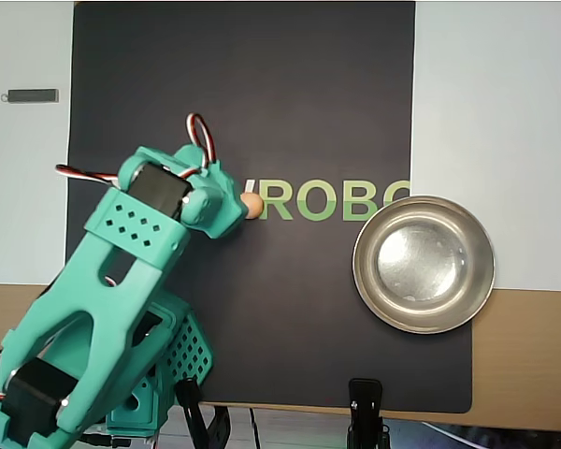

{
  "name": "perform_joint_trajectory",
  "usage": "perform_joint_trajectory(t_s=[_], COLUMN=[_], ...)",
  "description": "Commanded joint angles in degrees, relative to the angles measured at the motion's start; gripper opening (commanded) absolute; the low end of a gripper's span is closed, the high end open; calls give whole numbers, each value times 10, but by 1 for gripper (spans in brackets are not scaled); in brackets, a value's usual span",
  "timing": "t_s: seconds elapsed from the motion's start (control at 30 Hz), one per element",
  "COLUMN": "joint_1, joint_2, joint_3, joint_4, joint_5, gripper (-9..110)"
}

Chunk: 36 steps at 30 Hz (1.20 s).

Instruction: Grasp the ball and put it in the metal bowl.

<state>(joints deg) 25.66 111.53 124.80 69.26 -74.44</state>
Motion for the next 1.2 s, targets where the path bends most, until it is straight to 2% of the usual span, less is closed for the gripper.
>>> perform_joint_trajectory(t_s=[0.0,1.17], joint_1=[4,69], joint_2=[12,11], joint_3=[4,5], joint_4=[-4,-36], joint_5=[-4,-33], gripper=[0,0])
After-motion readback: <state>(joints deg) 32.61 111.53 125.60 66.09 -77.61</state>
